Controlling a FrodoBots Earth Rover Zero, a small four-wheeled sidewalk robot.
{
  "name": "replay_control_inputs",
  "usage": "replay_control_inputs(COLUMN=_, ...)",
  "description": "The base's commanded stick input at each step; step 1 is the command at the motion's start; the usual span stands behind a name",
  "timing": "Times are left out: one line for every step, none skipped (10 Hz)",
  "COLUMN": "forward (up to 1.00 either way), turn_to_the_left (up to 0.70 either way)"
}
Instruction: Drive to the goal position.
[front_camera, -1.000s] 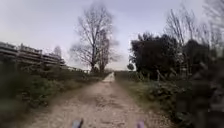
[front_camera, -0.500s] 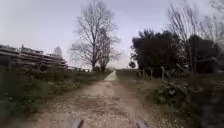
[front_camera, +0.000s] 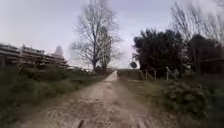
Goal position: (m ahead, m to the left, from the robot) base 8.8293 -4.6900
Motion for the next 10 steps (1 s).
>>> replay_control_inputs(forward=0.7, turn_to_the_left=0.0)
replay_control_inputs(forward=0.7, turn_to_the_left=0.0)
replay_control_inputs(forward=0.7, turn_to_the_left=0.0)
replay_control_inputs(forward=0.7, turn_to_the_left=0.0)
replay_control_inputs(forward=0.7, turn_to_the_left=0.0)
replay_control_inputs(forward=0.7, turn_to_the_left=0.0)
replay_control_inputs(forward=0.7, turn_to_the_left=0.0)
replay_control_inputs(forward=0.7, turn_to_the_left=0.0)
replay_control_inputs(forward=0.7, turn_to_the_left=0.0)
replay_control_inputs(forward=0.7, turn_to_the_left=0.0)
